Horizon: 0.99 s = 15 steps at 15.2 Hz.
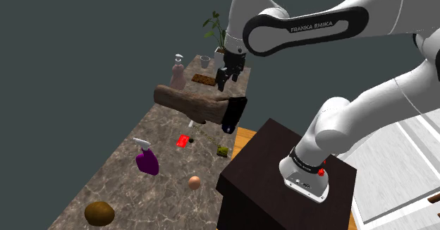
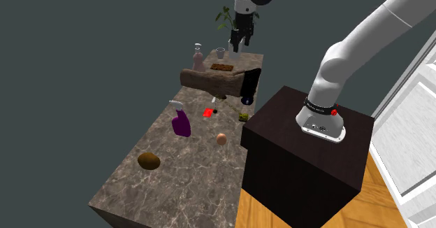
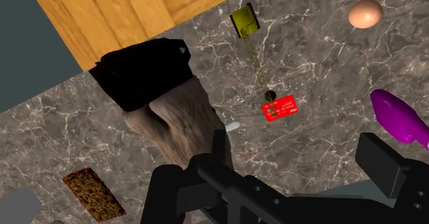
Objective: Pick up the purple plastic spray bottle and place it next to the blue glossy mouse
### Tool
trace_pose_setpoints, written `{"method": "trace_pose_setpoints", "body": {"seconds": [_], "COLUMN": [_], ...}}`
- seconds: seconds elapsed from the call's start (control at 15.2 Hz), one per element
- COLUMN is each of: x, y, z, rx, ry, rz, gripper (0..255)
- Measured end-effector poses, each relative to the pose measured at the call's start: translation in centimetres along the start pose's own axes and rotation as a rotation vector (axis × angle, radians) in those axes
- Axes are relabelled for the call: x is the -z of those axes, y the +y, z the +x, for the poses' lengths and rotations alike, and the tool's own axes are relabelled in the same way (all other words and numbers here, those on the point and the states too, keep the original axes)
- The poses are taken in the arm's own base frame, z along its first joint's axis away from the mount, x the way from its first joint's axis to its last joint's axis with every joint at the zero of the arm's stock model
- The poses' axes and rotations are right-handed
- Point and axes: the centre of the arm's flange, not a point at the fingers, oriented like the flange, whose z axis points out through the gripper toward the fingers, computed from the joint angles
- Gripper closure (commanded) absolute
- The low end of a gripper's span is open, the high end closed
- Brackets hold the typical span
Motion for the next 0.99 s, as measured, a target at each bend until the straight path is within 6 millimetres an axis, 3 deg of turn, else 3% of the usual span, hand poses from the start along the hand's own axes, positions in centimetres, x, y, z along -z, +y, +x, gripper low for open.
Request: {"method": "trace_pose_setpoints", "body": {"seconds": [0.99], "x": [-10.0], "y": [-15.2], "z": [7.0], "rx": [0.141], "ry": [0.052], "rz": [0.028], "gripper": [0]}}
